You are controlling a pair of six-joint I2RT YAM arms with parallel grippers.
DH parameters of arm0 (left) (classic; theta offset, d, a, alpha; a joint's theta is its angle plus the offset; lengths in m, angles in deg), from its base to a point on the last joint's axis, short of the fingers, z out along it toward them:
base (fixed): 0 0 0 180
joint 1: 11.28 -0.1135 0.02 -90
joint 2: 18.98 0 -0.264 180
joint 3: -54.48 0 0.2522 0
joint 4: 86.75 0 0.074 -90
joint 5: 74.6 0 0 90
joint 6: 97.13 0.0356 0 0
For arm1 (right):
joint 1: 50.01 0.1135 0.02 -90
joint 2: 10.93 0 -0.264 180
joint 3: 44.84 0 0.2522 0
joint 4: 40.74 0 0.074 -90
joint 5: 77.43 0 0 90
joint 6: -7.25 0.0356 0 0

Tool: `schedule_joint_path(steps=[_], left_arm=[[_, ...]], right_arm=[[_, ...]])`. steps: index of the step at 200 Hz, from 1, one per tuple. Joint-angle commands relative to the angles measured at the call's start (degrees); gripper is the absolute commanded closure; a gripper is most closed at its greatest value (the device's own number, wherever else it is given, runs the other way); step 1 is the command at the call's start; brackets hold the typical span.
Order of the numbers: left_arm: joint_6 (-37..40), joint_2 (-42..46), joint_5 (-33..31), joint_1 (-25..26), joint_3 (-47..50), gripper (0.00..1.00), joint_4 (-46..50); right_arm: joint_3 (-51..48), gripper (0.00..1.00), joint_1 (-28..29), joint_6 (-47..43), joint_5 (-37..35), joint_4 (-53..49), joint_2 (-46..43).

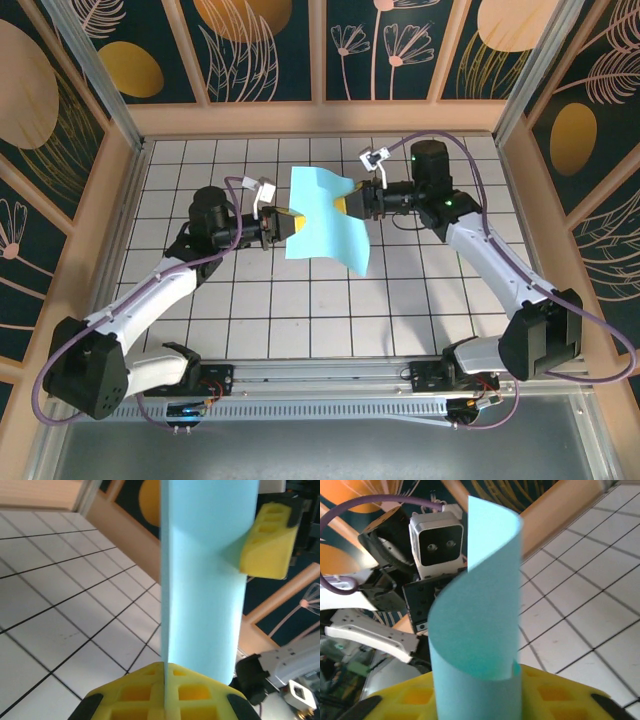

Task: Fold a paper plane with a square sheet of paper (fold left side to right side)
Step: Place a square sheet of paper at the center of the table, then first fold in half a square sheet of paper at the center of the table.

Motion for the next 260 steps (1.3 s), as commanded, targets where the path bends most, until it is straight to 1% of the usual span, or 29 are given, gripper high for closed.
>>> schedule_joint_path(steps=[1, 17, 39, 52, 79, 93, 108, 126, 142, 144, 147, 149, 164, 183, 203, 223, 260], left_arm=[[-4.3, -1.8, -5.6, 0.0, 2.3, 1.00, 0.4], [-7.3, -3.8, -7.8, 0.0, 4.2, 1.00, 0.1], [-11.3, -8.6, -8.9, 0.0, 6.5, 1.00, -0.5], [-12.4, -12.2, -9.8, 0.0, 7.0, 1.00, 0.1], [-11.0, -19.3, -13.7, 0.0, 5.8, 1.00, 4.7], [-10.0, -21.9, -15.9, 0.0, 4.6, 1.00, 7.2], [-9.5, -23.3, -18.5, 0.0, 4.2, 1.00, 8.6], [-8.6, -24.5, -19.1, 0.0, 2.7, 1.00, 10.6], [-7.8, -25.0, -19.6, 0.0, 1.8, 1.00, 11.8], [-7.6, -25.1, -19.6, 0.0, 1.7, 1.00, 11.9], [-7.5, -25.2, -19.8, 0.0, 1.5, 1.00, 12.1], [-7.4, -25.3, -19.9, 0.0, 1.4, 1.00, 12.2], [-7.1, -25.8, -20.1, 0.0, 0.7, 1.00, 12.8], [-7.2, -25.8, -19.7, 0.0, 0.4, 1.00, 12.7], [-5.7, -25.9, -20.3, 0.0, -0.8, 1.00, 14.7], [-4.6, -26.6, -19.5, 0.0, -1.8, 1.00, 15.6], [-2.6, -27.3, -19.3, 0.0, -4.1, 1.00, 18.7]], right_arm=[[-1.1, 0.57, -2.9, 0.9, -5.5, -1.2, 1.2], [-1.5, 0.48, -4.2, 1.0, -10.8, -3.2, 2.8], [-3.1, 0.43, -5.4, 3.7, -15.9, -3.0, 5.8], [-4.9, 0.42, -5.9, 6.6, -18.7, -1.2, 7.7], [-9.1, 0.41, -6.2, 12.1, -24.2, 3.8, 10.7], [-10.9, 0.47, -5.7, 14.2, -26.4, 6.1, 12.1], [-13.1, 0.57, -4.9, 16.2, -26.3, 9.1, 13.5], [-13.1, 0.73, -3.1, 16.3, -27.4, 8.8, 15.9], [-12.6, 0.83, -1.6, 15.1, -29.2, 7.9, 17.8], [-12.5, 0.86, -1.4, 15.0, -29.7, 7.7, 18.3], [-12.4, 0.88, -1.2, 14.9, -30.0, 7.7, 18.6], [-12.4, 0.91, -1.1, 14.9, -30.4, 7.6, 19.0], [-12.3, 1.00, -0.8, 15.0, -30.7, 7.3, 20.9], [-12.5, 1.00, -0.1, 15.4, -30.5, 8.0, 22.8], [-12.4, 1.00, 0.8, 15.0, -30.7, 8.1, 24.7], [-11.9, 1.00, 1.5, 14.6, -29.6, 8.3, 26.8], [-12.1, 1.00, 2.3, 13.7, -29.8, 8.0, 28.3]])
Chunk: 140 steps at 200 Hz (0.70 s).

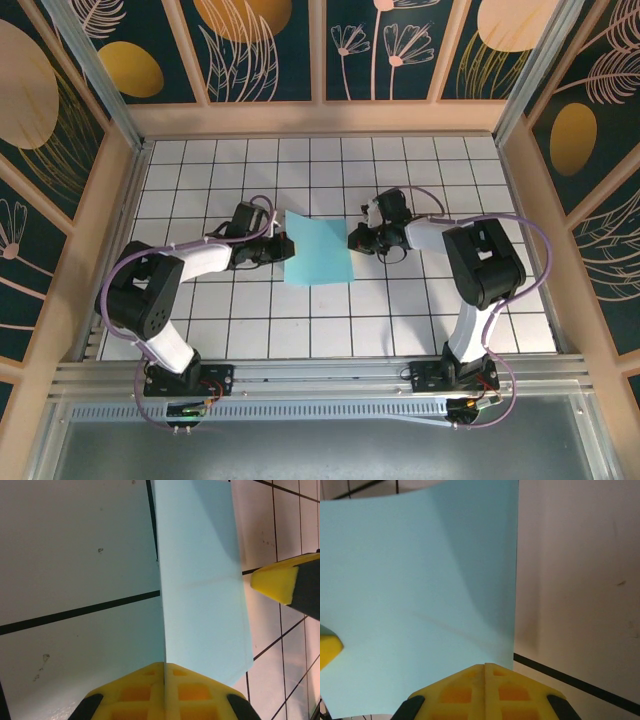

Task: Fold a paper plane with a square sheet of paper (fold left side to right side)
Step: First fold in half a square sheet of paper at the center of the table.

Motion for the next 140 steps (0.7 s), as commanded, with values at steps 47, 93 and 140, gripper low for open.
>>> schedule_joint_path(steps=[47, 93, 140], left_arm=[[4.3, -2.0, -0.8, 0.0, -5.2, 0.93, 6.2], [1.1, -1.0, 3.4, 0.0, -5.3, 0.65, 1.7], [-0.9, 0.1, 7.3, 0.3, -5.8, 0.47, -1.5]], right_arm=[[0.8, 1.00, 0.7, -3.1, -2.1, -1.4, 1.4], [-0.4, 1.00, 0.6, -3.0, -3.0, -2.0, 1.6], [-0.6, 1.00, 1.0, -2.4, -3.0, -1.4, 1.7]])
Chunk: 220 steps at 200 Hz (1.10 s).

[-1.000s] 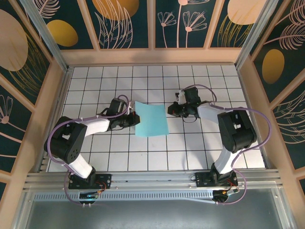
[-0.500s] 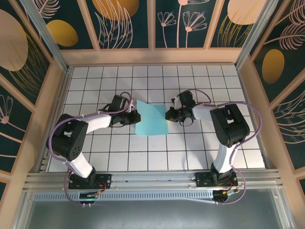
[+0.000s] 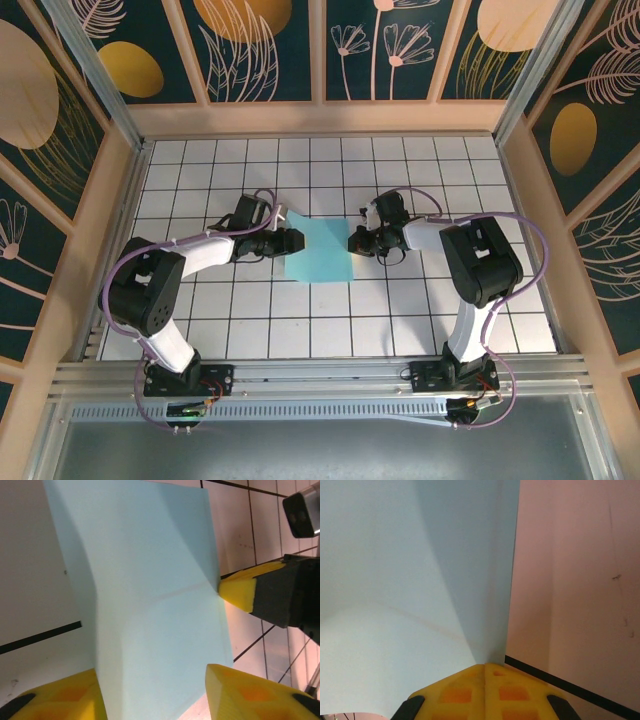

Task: Fold a paper plane with a square sheet of paper (fold left side to right side)
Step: First fold in half a square sheet of paper at the center of the table.

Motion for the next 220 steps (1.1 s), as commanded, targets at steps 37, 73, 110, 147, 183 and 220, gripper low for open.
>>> schedule_joint_path(steps=[37, 73, 110, 147, 183, 220], left_arm=[[-2.2, 0.2, 5.7, 1.7, -3.6, 0.43, -4.5], [-2.3, -0.9, 5.8, 3.1, -5.6, 0.41, -4.9], [-2.7, -4.7, 5.9, 4.2, -6.0, 0.40, -5.9], [-3.1, -6.2, 5.5, 4.8, -7.7, 0.47, -6.7], [-3.0, -7.0, 4.8, 5.0, -7.6, 0.59, -6.6], [-2.9, -7.7, 4.0, 5.2, -7.5, 0.69, -6.4]], right_arm=[[-0.6, 1.00, 0.6, -0.4, -0.8, -0.2, 1.1], [-0.9, 1.00, 0.7, -0.2, -0.4, 0.6, 0.9], [-1.0, 1.00, 0.7, -0.2, 0.0, 1.1, 0.5], [-1.4, 1.00, 0.7, 0.2, 0.6, 1.8, 0.0], [-1.3, 1.00, 0.8, 0.8, 1.5, 2.5, -0.6], [-1.4, 1.00, 0.7, 1.4, 2.4, 3.6, -1.6]])
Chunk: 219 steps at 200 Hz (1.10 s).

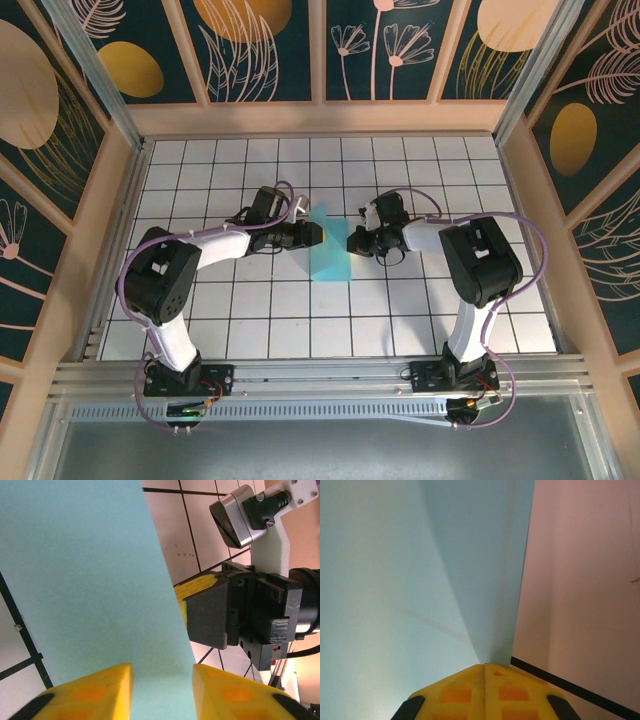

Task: Fold a paper plane with a square sheet of paper (fold left side to right side)
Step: First fold in half a square sheet of paper at the center of the table.

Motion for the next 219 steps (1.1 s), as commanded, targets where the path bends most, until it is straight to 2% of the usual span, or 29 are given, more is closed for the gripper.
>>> schedule_joint_path(steps=[1, 41, 77, 91, 131, 142, 163, 219], left_arm=[[0.1, -1.6, -0.4, 0.5, -1.0, 0.70, -1.1], [0.3, -2.3, -0.7, 0.9, -1.0, 0.84, -1.0], [0.3, -2.7, -1.3, 1.0, -1.0, 0.90, -0.9], [0.3, -2.7, -1.4, 1.1, -1.0, 0.91, -1.0], [-0.1, -2.6, -1.8, 1.2, -1.0, 0.93, -1.3], [-0.3, -2.6, -1.8, 1.2, -0.9, 0.93, -1.6], [-0.4, -2.6, -1.9, 1.3, -0.8, 0.93, -1.9], [-0.4, -2.6, -1.8, 1.4, -0.9, 0.94, -1.9]], right_arm=[[-0.7, 1.00, 0.5, 0.9, 1.3, 1.7, -1.6], [-0.5, 1.00, 0.4, 1.8, 2.6, 3.3, -3.1], [-0.2, 0.99, -0.4, 1.7, 2.0, 2.3, -6.0], [-0.6, 0.94, -1.1, 1.8, 2.6, 2.6, -7.8], [-4.5, 0.61, -2.6, 7.2, 11.0, 11.4, -11.4], [-5.3, 0.56, -2.3, 9.1, 12.8, 14.4, -11.3], [-5.7, 0.52, -1.6, 11.0, 13.7, 16.9, -9.9], [-4.8, 0.52, 0.9, 12.1, 13.7, 18.0, -5.0]])
